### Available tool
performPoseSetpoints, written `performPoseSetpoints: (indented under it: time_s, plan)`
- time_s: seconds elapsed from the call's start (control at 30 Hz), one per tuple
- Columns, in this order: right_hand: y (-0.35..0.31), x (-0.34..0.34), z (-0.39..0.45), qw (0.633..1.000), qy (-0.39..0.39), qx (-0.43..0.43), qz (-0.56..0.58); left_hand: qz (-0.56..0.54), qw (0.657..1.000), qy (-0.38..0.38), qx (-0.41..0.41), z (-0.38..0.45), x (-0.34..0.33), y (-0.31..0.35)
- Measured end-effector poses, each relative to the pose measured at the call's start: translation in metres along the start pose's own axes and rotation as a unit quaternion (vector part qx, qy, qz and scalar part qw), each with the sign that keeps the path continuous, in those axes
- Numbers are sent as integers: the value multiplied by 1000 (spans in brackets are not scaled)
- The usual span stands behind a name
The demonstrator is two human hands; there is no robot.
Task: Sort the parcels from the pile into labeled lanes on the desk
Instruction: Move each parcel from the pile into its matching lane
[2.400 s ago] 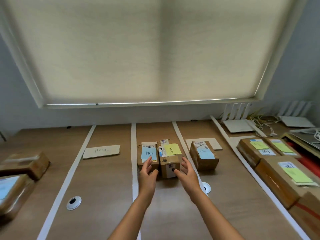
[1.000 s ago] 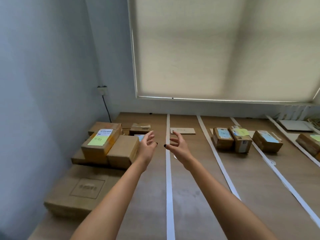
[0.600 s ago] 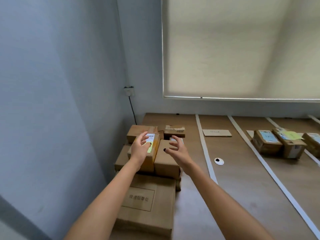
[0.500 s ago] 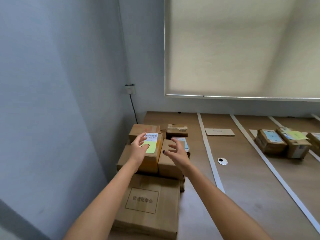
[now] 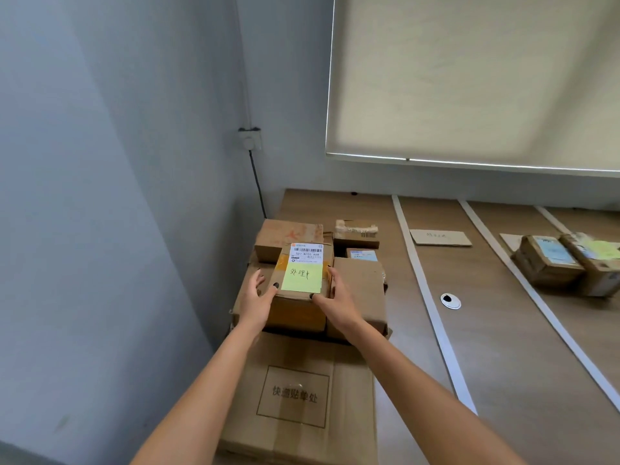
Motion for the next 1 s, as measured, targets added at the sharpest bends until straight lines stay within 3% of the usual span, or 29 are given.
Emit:
performPoseSetpoints:
  time_s: [0.2,0.33,0.7,0.87,1.0]
  plan:
    - [-5,-9,10,996,30,14,-83,-122,991,-46,24,7,-27,-24]
    - [-17,-15,7,996,38,52,-56,-171,985,-5,-8,0,-16,-22]
    - [-92,-29,-13,981,37,190,20,-186,973,72,-116,-26,37,34]
    - [-96,10,-26,980,67,183,50,-191,966,54,-168,-35,23,79]
    - [-82,56,-43,981,105,160,-15,-177,964,7,-196,-42,-24,114]
Point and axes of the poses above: each hand's wrist, its own z-axis towards the middle knuckle, its own x-axis out of the back of the hand, y = z × x, the point moved 10 cm from there along z, towards the middle knuckle, and after that the axes turned 14 degrees about -y, right-handed, at the moved point
